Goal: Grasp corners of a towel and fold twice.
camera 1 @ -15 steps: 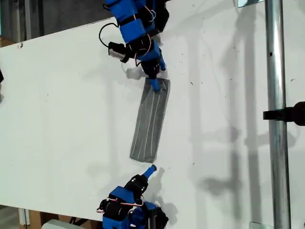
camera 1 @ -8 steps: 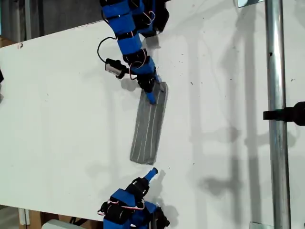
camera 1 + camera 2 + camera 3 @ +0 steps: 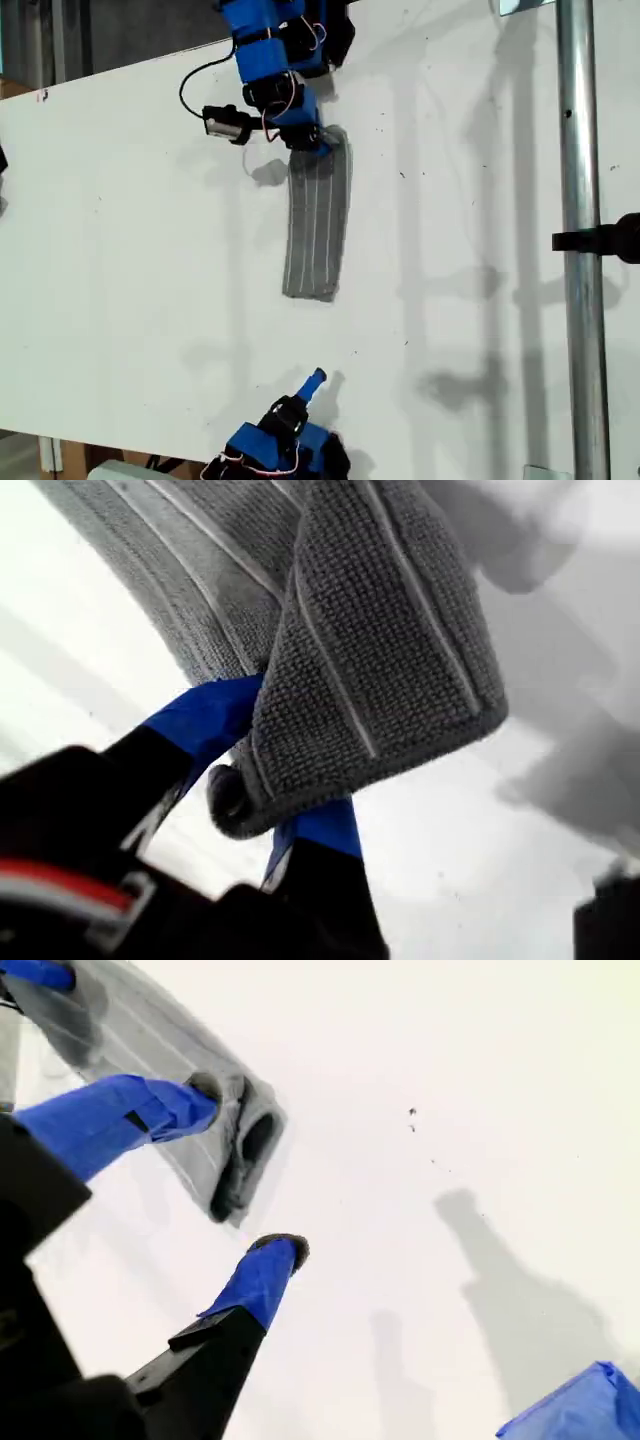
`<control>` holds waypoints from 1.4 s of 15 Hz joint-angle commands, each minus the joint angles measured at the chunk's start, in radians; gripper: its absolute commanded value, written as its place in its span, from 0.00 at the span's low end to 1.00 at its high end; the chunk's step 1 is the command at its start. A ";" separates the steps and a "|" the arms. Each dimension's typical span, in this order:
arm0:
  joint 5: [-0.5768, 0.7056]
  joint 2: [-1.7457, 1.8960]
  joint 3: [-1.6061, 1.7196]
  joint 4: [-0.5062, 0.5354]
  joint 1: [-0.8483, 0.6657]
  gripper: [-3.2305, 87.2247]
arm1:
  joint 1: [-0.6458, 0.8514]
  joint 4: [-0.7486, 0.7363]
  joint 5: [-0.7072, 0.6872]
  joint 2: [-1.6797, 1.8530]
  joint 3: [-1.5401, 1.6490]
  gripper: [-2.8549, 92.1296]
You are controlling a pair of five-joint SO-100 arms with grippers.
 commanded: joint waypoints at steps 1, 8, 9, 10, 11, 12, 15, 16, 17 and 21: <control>0.015 0.028 -0.003 -0.017 -0.012 0.31 | -0.072 0.055 0.067 0.146 -0.077 0.03; 0.012 0.008 -0.003 -0.043 -0.006 0.30 | 0.083 -0.235 -0.316 -0.801 -0.899 0.03; 0.011 0.006 -0.002 -0.043 -0.005 0.30 | 0.095 -0.259 -0.333 -0.839 -0.942 0.03; 0.011 0.006 -0.002 -0.046 -0.005 0.30 | 0.106 -0.316 -0.342 -0.861 -0.946 0.03; 0.012 0.006 -0.002 -0.048 -0.005 0.30 | 0.120 -0.345 -0.345 -0.890 -0.951 0.03; 0.012 0.005 -0.003 -0.049 -0.005 0.30 | 0.127 -0.388 -0.365 -0.899 -0.945 0.06; 0.011 0.003 0.005 -0.057 -0.003 0.30 | 0.140 -0.618 -0.454 -0.847 -0.930 0.20; 0.011 0.003 0.006 -0.064 -0.003 0.30 | 0.163 -0.653 -0.469 -0.821 -0.928 0.17; 0.015 0.003 0.017 -0.081 -0.003 0.30 | 0.195 -0.675 -0.492 -0.784 -0.922 0.16; 0.021 0.017 0.057 -0.126 0.003 0.29 | 0.238 -0.762 -0.502 -0.630 -0.775 0.16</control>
